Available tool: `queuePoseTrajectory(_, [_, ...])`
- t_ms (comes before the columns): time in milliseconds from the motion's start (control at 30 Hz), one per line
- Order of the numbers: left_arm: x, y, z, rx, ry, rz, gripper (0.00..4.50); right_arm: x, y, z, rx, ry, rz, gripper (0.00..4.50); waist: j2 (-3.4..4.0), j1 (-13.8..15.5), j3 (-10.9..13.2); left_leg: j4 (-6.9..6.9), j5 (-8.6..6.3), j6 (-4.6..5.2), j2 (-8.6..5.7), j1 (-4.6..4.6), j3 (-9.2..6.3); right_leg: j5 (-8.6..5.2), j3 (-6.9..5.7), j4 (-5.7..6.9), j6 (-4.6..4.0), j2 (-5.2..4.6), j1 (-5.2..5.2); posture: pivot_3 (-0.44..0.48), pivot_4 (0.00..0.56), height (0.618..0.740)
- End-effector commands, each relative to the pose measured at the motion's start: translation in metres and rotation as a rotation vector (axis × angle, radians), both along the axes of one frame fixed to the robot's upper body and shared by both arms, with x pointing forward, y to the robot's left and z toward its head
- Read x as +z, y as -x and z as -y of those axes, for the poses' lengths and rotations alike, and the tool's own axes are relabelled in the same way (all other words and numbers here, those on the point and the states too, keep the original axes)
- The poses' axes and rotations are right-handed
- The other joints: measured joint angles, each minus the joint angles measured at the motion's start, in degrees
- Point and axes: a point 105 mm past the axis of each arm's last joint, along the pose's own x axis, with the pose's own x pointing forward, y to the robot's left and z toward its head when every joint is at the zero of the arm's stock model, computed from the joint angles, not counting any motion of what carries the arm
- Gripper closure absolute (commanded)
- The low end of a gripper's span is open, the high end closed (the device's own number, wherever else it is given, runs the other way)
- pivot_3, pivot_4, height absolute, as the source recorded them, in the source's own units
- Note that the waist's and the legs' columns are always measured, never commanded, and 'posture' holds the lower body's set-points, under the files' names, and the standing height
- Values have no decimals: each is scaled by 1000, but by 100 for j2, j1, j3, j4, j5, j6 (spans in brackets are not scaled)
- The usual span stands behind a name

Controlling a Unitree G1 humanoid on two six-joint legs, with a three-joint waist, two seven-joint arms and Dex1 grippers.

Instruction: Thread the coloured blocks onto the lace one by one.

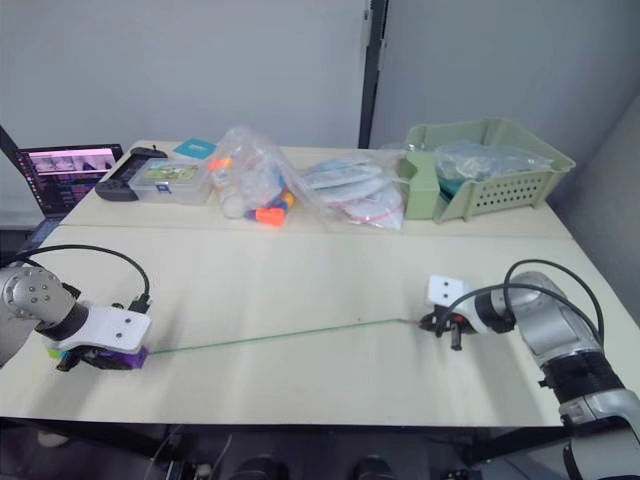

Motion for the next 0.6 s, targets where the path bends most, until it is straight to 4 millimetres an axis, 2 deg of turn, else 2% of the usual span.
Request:
queuePoseTrajectory(33, [14,-4,5,-15,21,49,3310,-11,7,-3,4,-10,-55,4500,-1,-13,0,0,0,0,1,-1,0,0,0,0,0,2,-2,0,150,740])
queuePoseTrajectory(200, [15,-2,5,-12,19,45,3310,-8,10,-16,38,-18,-60,4500,0,-64,0,-8,0,0,2,-3,0,0,0,2,-1,3,-9,0,150,740])
queuePoseTrajectory(400, [19,-1,5,13,37,46,3310,-8,11,-19,37,-10,-61,4500,-1,-114,0,-10,-1,1,4,-4,-1,0,0,2,-1,6,-10,0,150,740])
queuePoseTrajectory(467, [20,-1,6,19,43,49,2253,-8,10,-19,37,-6,-56,4500,0,-119,0,-11,-1,1,5,-3,-1,0,0,2,-1,6,-10,0,150,740])
queuePoseTrajectory(567, [22,0,4,27,37,48,1303,-5,10,-21,40,-12,-57,4500,0,-124,0,-11,-1,2,5,-3,-1,-1,0,2,-1,8,-11,0,150,740])
queuePoseTrajectory(600, [23,1,2,31,31,48,1000,-4,9,-22,41,-19,-57,4178,-1,-124,0,-11,-1,2,5,-3,-1,-1,0,2,-1,8,-11,0,150,740])
